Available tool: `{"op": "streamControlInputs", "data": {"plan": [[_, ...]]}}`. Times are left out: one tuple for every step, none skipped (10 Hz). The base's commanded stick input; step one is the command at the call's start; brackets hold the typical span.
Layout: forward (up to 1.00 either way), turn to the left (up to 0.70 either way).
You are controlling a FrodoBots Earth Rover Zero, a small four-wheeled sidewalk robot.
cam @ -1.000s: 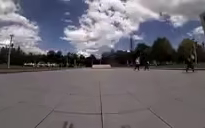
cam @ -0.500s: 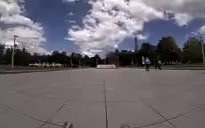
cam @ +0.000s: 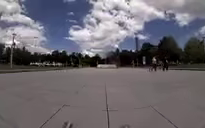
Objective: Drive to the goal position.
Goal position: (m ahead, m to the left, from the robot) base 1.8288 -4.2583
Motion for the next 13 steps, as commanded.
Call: {"op": "streamControlInputs", "data": {"plan": [[0.70,0.00],[0.70,0.00],[0.70,0.00],[0.70,0.00],[0.70,0.00],[0.70,0.00],[0.70,0.00],[0.70,0.00],[0.70,0.00],[0.70,0.00],[0.70,0.00],[0.70,0.00],[0.70,0.00]]}}
